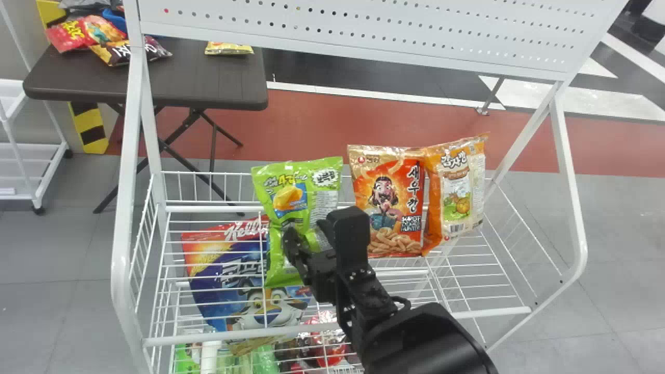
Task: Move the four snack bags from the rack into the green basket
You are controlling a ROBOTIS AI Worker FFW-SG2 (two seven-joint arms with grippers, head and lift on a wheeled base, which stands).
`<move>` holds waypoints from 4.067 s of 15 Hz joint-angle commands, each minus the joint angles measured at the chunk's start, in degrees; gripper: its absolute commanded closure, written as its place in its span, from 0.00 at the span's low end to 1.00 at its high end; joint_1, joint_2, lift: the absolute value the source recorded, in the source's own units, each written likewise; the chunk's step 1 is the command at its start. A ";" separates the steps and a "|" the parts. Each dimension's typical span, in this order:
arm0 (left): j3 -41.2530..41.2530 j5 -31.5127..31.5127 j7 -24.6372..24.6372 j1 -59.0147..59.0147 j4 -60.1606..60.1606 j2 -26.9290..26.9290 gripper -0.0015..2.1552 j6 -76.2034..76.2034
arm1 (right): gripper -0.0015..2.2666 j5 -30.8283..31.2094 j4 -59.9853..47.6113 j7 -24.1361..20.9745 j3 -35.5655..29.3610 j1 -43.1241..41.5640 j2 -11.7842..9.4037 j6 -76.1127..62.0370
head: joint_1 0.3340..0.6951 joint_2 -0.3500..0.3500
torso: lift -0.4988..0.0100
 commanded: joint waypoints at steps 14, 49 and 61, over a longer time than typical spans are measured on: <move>0.84 -0.18 1.34 -1.24 -0.01 -0.35 0.87 -0.18 | 0.94 0.45 -33.45 9.04 -2.20 31.71 -2.14 -3.60 | 1.00 0.11 | 0.98; 2.25 0.61 0.03 0.26 -0.36 -0.26 0.87 -0.53 | 0.02 0.63 -21.76 -5.03 3.60 43.32 -14.09 2.02 | 1.00 0.00 | 0.98; 0.58 -0.18 1.17 0.26 -0.53 -0.35 0.87 -0.18 | 0.03 -8.34 -17.80 -7.13 -14.07 26.53 -5.13 -26.28 | 1.00 0.00 | 0.98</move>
